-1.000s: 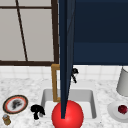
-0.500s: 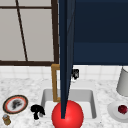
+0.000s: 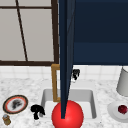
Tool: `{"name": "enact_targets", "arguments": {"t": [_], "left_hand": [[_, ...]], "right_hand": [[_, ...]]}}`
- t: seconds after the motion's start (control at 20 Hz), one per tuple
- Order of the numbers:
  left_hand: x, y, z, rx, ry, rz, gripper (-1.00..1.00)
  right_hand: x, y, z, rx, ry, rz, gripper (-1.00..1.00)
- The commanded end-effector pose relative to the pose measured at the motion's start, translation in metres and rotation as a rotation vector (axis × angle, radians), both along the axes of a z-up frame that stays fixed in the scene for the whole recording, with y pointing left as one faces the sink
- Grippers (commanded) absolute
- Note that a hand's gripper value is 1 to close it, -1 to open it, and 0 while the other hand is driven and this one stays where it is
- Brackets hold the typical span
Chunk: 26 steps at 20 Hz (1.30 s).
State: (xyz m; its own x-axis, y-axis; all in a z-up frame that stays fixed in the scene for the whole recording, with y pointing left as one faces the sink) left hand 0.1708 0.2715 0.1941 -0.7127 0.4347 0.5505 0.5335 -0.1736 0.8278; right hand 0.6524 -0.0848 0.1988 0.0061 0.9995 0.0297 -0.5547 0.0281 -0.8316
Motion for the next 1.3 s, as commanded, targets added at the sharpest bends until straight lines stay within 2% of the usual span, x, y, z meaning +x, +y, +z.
{"name": "enact_targets", "arguments": {"t": [0.0,1.25], "left_hand": [[0.000,0.000,0.000,0.000,0.000,0.000,0.00],[0.000,0.000,0.000,0.000,0.000,0.000,0.00]], "right_hand": [[0.000,-0.011,-0.020,0.053,0.030,0.000,1.00],[-0.007,-0.024,-0.033,0.180,-0.051,-0.039,1.00]]}}
